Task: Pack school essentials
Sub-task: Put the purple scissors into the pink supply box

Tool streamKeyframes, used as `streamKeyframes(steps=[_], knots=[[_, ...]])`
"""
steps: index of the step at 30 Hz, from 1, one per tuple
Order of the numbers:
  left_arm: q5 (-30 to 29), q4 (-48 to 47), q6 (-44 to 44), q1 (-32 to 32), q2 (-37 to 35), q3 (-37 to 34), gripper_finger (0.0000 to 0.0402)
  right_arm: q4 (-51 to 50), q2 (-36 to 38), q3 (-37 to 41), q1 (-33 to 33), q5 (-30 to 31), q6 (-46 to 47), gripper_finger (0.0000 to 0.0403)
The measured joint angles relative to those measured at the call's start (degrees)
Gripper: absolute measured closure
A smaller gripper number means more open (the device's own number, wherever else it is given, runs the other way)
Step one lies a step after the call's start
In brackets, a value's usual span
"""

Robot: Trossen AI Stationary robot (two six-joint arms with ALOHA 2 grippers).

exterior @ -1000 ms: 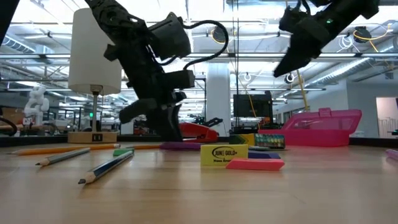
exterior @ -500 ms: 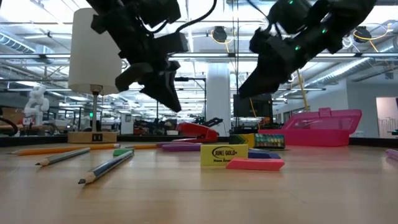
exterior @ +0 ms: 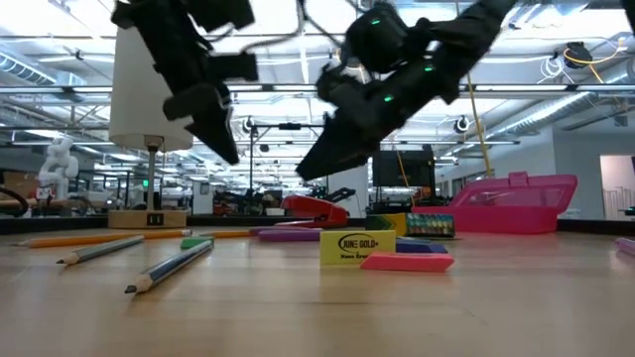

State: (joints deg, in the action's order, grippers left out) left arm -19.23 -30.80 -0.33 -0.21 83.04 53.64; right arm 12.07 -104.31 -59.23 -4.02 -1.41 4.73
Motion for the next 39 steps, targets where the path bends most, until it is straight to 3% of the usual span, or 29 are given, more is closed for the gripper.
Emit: streamKeyframes(steps=[6, 14, 20, 39], knots=[[-1.3, 4.1, -0.8, 0.0, -9.5, -6.1, 0.035, -7.2, -8.3, -9.9, 0.3, 0.1, -2.4, 0.0234], [-1.5, 4.4, -1.2, -0.4, -16.7, -9.9, 0.035, -9.4, -12.8, -14.7, 1.2, 0.4, -8.2, 0.0234], [-1.4, 4.7, -0.9, -0.6, -17.2, -10.0, 0.035, -10.2, -12.8, -14.8, 2.6, 4.9, -10.8, 0.0234], [-1.3, 5.7, -1.1, -1.0, -17.2, -10.0, 0.035, -13.0, -15.4, -14.7, 1.1, 2.1, -7.5, 0.0244]])
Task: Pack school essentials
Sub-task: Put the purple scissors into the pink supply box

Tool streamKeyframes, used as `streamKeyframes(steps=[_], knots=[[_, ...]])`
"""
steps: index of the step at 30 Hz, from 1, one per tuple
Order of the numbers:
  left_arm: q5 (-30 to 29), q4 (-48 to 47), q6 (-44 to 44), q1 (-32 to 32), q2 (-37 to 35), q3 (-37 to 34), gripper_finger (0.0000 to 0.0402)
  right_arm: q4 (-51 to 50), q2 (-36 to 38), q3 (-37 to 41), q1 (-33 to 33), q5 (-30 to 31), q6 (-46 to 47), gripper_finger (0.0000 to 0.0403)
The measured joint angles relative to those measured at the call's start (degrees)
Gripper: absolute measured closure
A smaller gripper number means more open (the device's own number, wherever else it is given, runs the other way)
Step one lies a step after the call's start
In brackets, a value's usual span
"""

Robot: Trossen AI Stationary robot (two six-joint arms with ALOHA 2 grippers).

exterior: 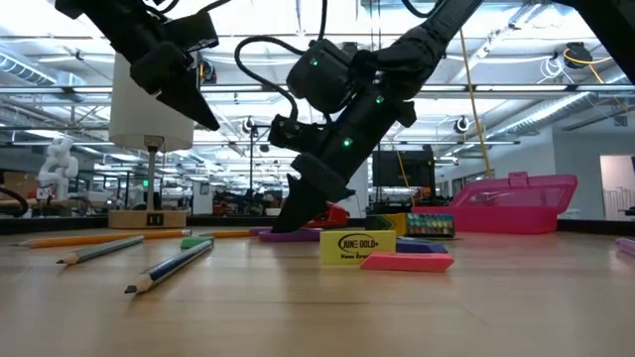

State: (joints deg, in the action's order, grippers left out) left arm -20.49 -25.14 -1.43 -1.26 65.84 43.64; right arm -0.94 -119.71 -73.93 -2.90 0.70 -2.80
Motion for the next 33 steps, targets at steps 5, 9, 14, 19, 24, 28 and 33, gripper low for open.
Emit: streamKeyframes(steps=[5, 9, 14, 19, 24, 28, 33], knots=[[0.5, 0.4, 0.0, 0.0, 0.0, 0.0, 0.035, 0.1, -1.2, -0.1, -0.7, -2.2, 2.8, 0.0286], [1.0, 0.9, 0.0, -0.1, 0.0, 0.0, 0.035, 0.4, -1.6, -0.1, -0.9, -2.3, 4.0, 0.0319], [1.1, 1.3, 0.0, -0.1, 0.0, 0.0, 0.035, 2.0, -0.8, 0.0, -0.8, -3.5, 3.9, 0.0333], [1.1, 1.3, -0.5, -0.1, 0.0, 0.0, 0.035, 0.6, 2.2, 0.4, -0.8, -4.0, 2.1, 0.0326], [1.1, 1.4, -1.3, -0.1, 0.0, 0.0, 0.035, -2.6, 7.4, 0.2, -0.8, -4.0, 0.5, 0.033], [1.1, 1.4, -2.0, -0.1, 0.0, 0.0, 0.035, -6.2, 12.3, 0.6, -0.7, -4.0, 0.2, 0.0326], [1.6, 1.9, -3.0, -0.1, 0.1, 0.0, 0.035, -6.5, 21.7, 6.1, 0.0, -4.0, 1.6, 0.0328]])
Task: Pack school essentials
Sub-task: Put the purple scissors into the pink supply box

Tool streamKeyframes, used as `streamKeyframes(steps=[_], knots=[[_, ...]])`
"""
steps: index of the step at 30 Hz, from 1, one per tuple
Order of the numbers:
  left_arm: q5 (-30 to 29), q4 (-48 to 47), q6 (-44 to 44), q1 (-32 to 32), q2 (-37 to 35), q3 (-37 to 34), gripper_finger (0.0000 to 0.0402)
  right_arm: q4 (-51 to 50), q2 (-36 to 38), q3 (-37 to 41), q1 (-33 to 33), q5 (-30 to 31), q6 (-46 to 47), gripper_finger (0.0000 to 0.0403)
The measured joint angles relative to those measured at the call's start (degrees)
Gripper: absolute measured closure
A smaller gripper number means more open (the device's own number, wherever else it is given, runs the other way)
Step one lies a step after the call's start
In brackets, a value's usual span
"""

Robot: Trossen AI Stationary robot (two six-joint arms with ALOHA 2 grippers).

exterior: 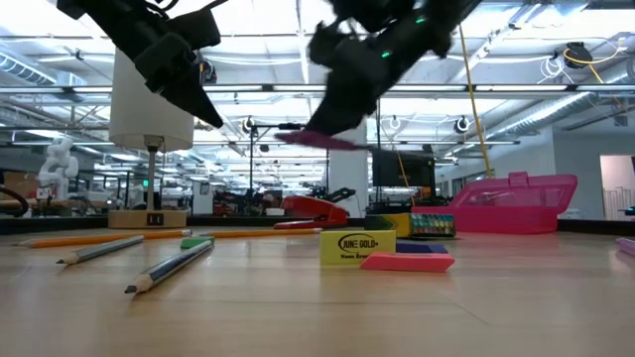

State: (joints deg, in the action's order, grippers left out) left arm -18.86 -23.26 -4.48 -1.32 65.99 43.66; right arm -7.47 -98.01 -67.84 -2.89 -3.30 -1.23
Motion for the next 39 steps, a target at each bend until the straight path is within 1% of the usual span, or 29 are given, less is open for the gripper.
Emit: streamKeyframes(steps=[2, 5, 7, 9, 13, 16, 19, 21, 23, 26, 31, 33, 36, 39], knots=[[1.4, 1.4, -0.2, 0.0, 0.4, 0.0, 0.035, 2.1, 4.2, 3.8, 0.3, 0.0, 1.4, 0.0328], [4.2, 4.9, 0.4, 0.0, 1.0, 0.0, 0.0346, 9.7, 11.4, 10.7, 0.5, 0.0, 2.0, 0.0326], [6.2, 9.0, 1.4, 0.0, 2.3, 0.1, 0.0334, 15.9, 15.8, 15.7, 0.5, 0.0, 2.1, 0.0325], [7.6, 12.7, 2.6, 0.0, 3.7, 0.0, 0.0312, 23.6, 19.8, 21.2, 0.5, 0.0, 2.1, 0.0326], [7.9, 24.0, 3.3, 0.0, 8.6, 0.0, 0.0256, 39.8, 26.7, 30.7, 0.5, 0.0, 1.9, 0.0328], [8.2, 36.5, 5.3, -0.5, 13.9, 0.0, 0.022, 49.7, 30.5, 37.4, 0.5, 0.0, 1.3, 0.0327], [9.5, 50.5, 10.5, -1.9, 20.3, 0.1, 0.0196, 60.6, 32.9, 42.8, 0.5, 0.0, 0.6, 0.0326], [10.6, 57.3, 12.8, -2.4, 24.2, 0.1, 0.0185, 66.4, 33.6, 45.4, 0.5, 0.0, -0.2, 0.0326], [10.9, 62.9, 12.9, -2.6, 28.1, 1.9, 0.0176, 70.3, 34.0, 47.7, 0.5, 0.0, -1.9, 0.0326], [11.0, 64.0, 11.5, -2.5, 32.6, 6.7, 0.016, 74.9, 34.1, 49.3, 0.4, -0.9, -4.4, 0.0326], [13.4, 60.2, 11.3, -2.2, 39.9, 15.8, 0.0115, 77.5, 33.7, 49.6, 0.3, -5.5, -8.6, 0.0326], [13.6, 58.0, 10.8, -2.0, 41.7, 18.7, 0.0094, 78.5, 33.8, 49.6, 0.3, -7.4, -9.0, 0.0326], [15.6, 54.7, 9.8, -1.1, 43.8, 22.4, 0.0067, 79.2, 33.7, 49.6, 0.3, -7.7, -9.1, 0.0326], [18.2, 54.7, 9.3, -0.2, 46.1, 25.7, 0.0054, 80.1, 33.7, 49.6, 0.2, -10.1, -10.0, 0.0326]])
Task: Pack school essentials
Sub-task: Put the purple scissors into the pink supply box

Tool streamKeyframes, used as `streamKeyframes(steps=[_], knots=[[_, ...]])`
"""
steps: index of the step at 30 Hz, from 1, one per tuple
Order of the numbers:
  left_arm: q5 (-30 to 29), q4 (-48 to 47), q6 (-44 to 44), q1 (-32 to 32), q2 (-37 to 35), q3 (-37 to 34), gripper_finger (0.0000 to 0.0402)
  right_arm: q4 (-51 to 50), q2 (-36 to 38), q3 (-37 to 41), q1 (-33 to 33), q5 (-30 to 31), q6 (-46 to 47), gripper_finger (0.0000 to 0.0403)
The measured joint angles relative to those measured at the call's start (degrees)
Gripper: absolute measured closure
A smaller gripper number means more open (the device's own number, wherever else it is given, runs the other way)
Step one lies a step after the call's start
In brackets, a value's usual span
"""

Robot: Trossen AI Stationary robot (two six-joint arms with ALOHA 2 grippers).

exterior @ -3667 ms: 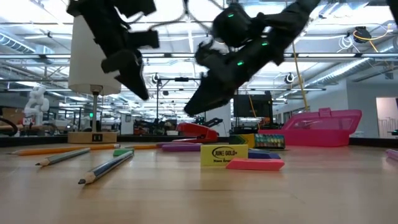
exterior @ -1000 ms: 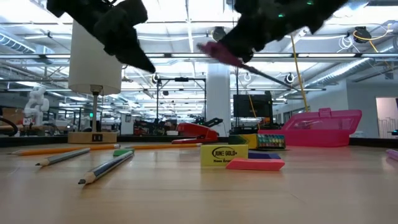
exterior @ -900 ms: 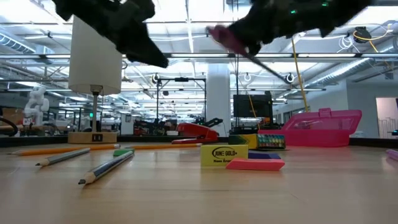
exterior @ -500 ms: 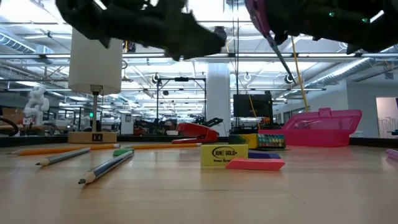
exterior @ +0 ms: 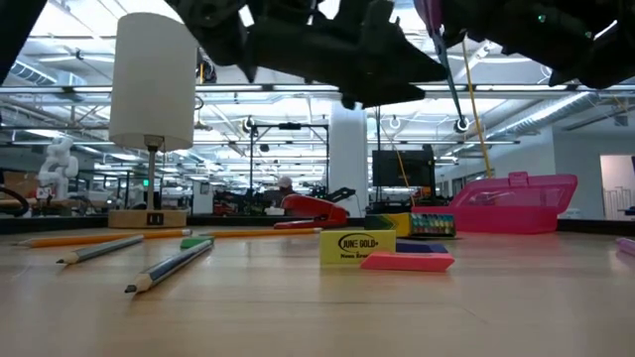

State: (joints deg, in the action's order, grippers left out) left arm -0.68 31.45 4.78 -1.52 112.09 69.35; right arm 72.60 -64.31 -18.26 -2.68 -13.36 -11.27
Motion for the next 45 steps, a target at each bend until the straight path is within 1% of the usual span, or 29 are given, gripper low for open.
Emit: streamKeyframes(steps=[3, 5, 6, 11, 17, 24, 31, 35, 42, 45], knots=[[3.2, 1.0, -0.6, 1.0, 2.2, 2.6, 0.0058, 0.5, 0.0, 0.0, 0.0, -0.7, -0.6, 0.0326], [4.8, 0.4, -0.8, 1.6, 2.9, 3.0, 0.0066, 0.6, 0.0, 0.0, 0.0, -0.6, -0.8, 0.0326], [5.3, 2.1, -0.8, 1.9, 3.7, 3.6, 0.0072, 0.5, 0.0, 0.0, 0.0, -0.5, -1.0, 0.0326], [7.2, 7.0, -0.8, 2.7, 5.1, 3.6, 0.011, 0.5, 0.0, 0.0, 0.0, -0.5, -2.0, 0.0326], [11.6, 8.7, -0.8, 4.3, 8.1, 4.6, 0.0157, 0.6, 0.0, 0.0, 0.0, -0.4, -4.8, 0.0326], [12.3, 9.2, 0.1, 4.5, 9.5, 5.9, 0.0204, 0.9, 0.0, 0.0, 0.0, -0.5, -4.9, 0.0325], [13.3, 12.9, 0.8, 4.4, 9.4, 6.0, 0.0254, 0.9, 0.0, 0.0, 0.0, -0.5, -4.9, 0.0325], [15.5, 12.7, 1.8, 4.6, 9.4, 6.0, 0.0278, 1.0, 0.0, -0.1, 0.0, -0.6, -4.9, 0.0325], [16.0, 10.5, 2.1, 5.4, 9.4, 6.0, 0.0336, 0.5, 0.0, -0.1, 0.0, -0.4, -3.8, 0.0325], [16.9, 9.1, 1.6, 6.1, 9.3, 6.0, 0.0354, 0.3, 0.0, -0.1, -0.1, 0.2, -2.2, 0.0324]])
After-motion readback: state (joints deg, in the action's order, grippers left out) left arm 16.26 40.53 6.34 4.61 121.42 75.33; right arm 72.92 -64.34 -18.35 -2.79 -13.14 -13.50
